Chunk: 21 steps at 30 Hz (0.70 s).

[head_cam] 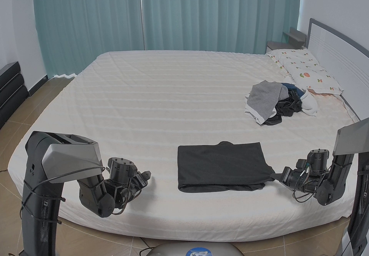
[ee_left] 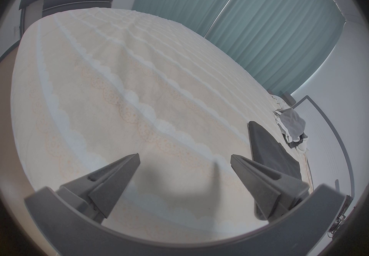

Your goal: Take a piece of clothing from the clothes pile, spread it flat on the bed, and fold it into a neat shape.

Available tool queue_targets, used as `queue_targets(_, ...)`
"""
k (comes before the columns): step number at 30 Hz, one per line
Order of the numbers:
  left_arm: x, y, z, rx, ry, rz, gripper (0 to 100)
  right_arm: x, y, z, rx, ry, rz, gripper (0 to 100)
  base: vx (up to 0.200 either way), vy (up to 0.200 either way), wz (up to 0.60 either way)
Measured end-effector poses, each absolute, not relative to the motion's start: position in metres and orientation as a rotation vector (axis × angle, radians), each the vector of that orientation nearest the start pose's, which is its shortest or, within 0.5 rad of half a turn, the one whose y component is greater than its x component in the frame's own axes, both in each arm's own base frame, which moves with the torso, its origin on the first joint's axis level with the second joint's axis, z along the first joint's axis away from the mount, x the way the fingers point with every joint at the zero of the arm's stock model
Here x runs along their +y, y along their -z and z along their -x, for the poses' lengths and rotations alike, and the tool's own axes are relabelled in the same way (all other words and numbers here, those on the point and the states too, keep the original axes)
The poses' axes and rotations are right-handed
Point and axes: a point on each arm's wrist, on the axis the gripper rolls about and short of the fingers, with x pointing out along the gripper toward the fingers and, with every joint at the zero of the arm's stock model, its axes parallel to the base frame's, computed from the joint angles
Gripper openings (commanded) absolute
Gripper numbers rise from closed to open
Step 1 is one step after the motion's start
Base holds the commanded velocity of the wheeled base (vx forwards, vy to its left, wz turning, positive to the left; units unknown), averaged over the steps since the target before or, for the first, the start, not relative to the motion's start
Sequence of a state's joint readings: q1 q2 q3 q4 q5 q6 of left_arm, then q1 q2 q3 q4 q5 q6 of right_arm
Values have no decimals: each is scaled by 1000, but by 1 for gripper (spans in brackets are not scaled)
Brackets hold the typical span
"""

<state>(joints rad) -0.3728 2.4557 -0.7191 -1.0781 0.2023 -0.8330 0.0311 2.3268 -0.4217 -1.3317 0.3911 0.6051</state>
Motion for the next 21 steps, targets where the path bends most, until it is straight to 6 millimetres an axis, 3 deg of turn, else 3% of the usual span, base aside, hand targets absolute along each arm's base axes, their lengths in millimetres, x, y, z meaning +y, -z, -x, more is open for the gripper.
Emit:
queue_targets(6,-126,57,-336,655,-108,616,100,17,32,-303,692,-224,-665,0,0,0,0)
queue_targets(7,-126,57,-336,655,-108,616,100,17,33,-303,695,-225,-660,100,0,0,0)
queue_targets(14,-126,57,-336,654,-114,614,100,15,43,-303,710,-222,-627,100,0,0,0)
queue_targets(19,-127,57,-337,645,-127,611,100,12,39,-309,673,-217,-627,100,0,0,0)
queue_targets(21,-127,57,-338,643,-127,611,100,11,36,-313,653,-217,-632,100,200,0,0)
